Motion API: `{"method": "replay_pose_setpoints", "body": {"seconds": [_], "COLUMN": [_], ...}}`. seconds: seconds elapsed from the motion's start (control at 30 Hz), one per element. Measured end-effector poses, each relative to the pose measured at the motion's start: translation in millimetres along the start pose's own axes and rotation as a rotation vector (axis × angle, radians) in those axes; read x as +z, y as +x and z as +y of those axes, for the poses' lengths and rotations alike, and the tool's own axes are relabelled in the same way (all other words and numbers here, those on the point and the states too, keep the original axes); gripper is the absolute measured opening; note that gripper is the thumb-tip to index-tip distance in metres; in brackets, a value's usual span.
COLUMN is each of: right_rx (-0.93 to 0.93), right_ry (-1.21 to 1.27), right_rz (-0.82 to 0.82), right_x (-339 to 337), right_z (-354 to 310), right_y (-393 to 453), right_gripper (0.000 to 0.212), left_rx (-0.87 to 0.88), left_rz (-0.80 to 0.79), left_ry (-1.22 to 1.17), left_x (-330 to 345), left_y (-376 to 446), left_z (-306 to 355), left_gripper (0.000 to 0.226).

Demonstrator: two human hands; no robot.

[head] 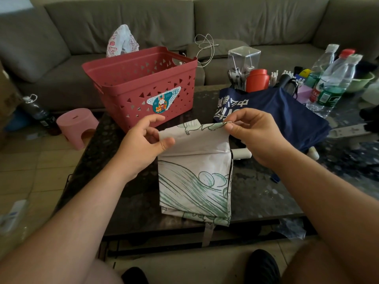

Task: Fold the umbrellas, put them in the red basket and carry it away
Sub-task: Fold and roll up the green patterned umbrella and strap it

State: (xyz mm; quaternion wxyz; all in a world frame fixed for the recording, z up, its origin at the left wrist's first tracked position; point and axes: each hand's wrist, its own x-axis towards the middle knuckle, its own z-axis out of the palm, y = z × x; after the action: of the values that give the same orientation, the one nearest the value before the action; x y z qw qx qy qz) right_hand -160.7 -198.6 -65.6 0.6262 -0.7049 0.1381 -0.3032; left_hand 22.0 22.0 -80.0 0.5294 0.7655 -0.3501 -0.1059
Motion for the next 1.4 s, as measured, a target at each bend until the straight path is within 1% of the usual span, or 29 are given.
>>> {"method": "replay_pose_setpoints", "body": {"seconds": [0.07, 0.2, 0.27, 0.33, 0.43, 0.53, 0.63, 0.7, 0.73, 0.77, 0.83, 0.9, 1.0, 1.07, 1.27, 1.4], "right_rx": [-0.003, 0.004, 0.005, 0.005, 0.003, 0.004, -0.011, -0.04, -0.06, -0.085, -0.129, -0.123, -0.118, -0.117, -0.107, -0.123], "right_ry": [-0.005, -0.021, -0.033, -0.048, -0.067, -0.112, -0.131, -0.153, -0.189, -0.244, -0.367, -0.419, -0.437, -0.439, -0.422, -0.528], "right_rz": [0.004, 0.022, 0.025, 0.03, 0.034, 0.025, 0.02, 0.026, 0.037, 0.059, 0.131, 0.166, 0.154, 0.169, 0.166, 0.172], "right_x": [1, 0, 0, -1, -2, -2, 0, 2, 3, 4, 5, 5, 7, 7, 8, 7], "right_z": [-1, -2, -1, 1, 4, 5, 3, 1, 0, 0, -1, 0, 1, 1, -4, -6], "right_y": [0, 0, 1, 2, 1, 1, 0, 0, 0, 1, 3, 4, 3, 3, 1, 0], "right_gripper": [0.016, 0.018, 0.017, 0.015, 0.017, 0.03, 0.051, 0.059, 0.059, 0.056, 0.042, 0.034, 0.034, 0.036, 0.03, 0.021], "left_rx": [0.008, -0.005, -0.006, 0.022, 0.059, 0.039, 0.012, 0.008, 0.01, 0.013, 0.008, -0.019, -0.082, -0.1, -0.043, 0.016], "left_rz": [-0.032, 0.048, 0.041, 0.03, 0.086, 0.106, 0.112, 0.105, 0.105, 0.11, 0.132, 0.155, 0.17, 0.171, 0.156, 0.216], "left_ry": [-0.009, -0.151, -0.196, -0.182, -0.131, -0.174, -0.268, -0.299, -0.306, -0.31, -0.33, -0.391, -0.516, -0.536, -0.413, -0.226], "left_x": [2, 4, 2, 1, 1, 4, 7, 8, 9, 10, 12, 13, 13, 11, 8, 6], "left_y": [-2, 0, 1, 1, 1, 1, 3, 4, 5, 5, 5, 5, 7, 8, 5, 6], "left_z": [1, 0, -1, -1, -2, -4, -4, -4, -4, -4, -4, -3, -4, -5, -2, -2], "left_gripper": [0.058, 0.056, 0.058, 0.059, 0.052, 0.048, 0.044, 0.041, 0.039, 0.038, 0.035, 0.035, 0.037, 0.039, 0.035, 0.029]}}
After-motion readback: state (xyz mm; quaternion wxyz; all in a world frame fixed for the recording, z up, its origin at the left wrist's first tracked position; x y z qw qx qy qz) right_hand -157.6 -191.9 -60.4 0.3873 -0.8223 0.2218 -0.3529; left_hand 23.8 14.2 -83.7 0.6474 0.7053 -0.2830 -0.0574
